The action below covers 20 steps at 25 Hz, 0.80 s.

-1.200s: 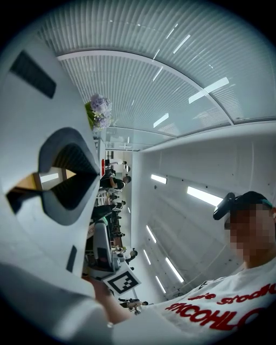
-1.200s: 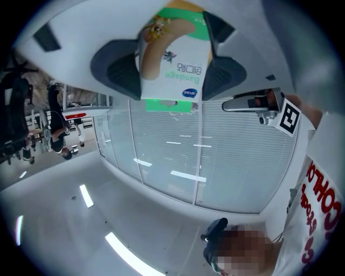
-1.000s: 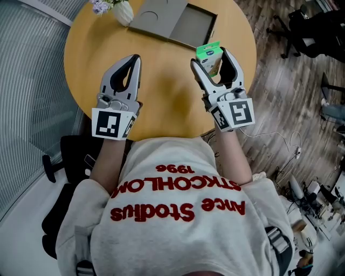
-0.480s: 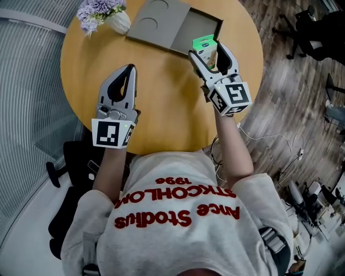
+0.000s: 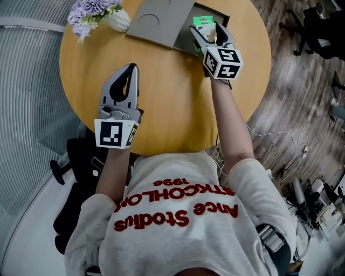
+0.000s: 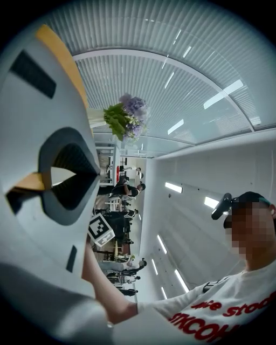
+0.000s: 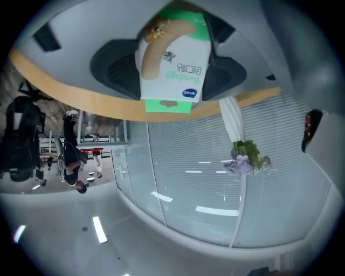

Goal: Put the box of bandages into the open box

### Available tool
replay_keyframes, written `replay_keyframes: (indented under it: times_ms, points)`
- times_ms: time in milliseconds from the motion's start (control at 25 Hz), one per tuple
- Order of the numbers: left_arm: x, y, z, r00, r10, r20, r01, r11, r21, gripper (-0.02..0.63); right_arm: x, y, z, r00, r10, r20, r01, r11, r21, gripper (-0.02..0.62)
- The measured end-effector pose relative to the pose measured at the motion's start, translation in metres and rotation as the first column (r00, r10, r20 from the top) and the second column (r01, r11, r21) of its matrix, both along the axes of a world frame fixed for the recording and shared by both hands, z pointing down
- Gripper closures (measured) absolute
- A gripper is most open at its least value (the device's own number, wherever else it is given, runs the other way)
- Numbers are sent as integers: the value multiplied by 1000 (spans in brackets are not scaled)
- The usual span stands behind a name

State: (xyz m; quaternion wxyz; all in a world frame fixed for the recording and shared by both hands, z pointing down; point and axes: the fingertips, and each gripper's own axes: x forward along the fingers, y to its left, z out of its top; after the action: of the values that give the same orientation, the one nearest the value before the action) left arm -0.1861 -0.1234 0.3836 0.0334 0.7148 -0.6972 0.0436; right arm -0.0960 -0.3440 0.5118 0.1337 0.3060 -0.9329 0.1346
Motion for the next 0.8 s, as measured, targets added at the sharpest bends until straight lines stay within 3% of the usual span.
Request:
replay_keyframes:
  times_ms: [240,400,600,640,720,800]
  points:
    - [7,-2,11,999,33,-11,-33,999,-16,603,2,-15,48,973,39,-229,-46,999,-27,229]
    - [10,1,13,999,38,-17,-38,999,-20,603,3,-9,58,963,28,-269,-44,998,-51,229]
    - [13,6,8,999,32,-9,-32,999,-11,603,9,1,41,975,23,-219,-31,999,-31,230]
    - [12,7,6,1000,29,-3,-29,1000,-5,603,11,2,33,980,29,-199,-32,999,-13,250]
    - [11,8,1,1000,24,9,-24,1000,8,603,16,3,11,988,49,-147,-42,998,50,398]
    - [8,6,-4,1000,21,17,-22,1000,20,603,21,4,-14,994,61,-91,-52,993,107,471]
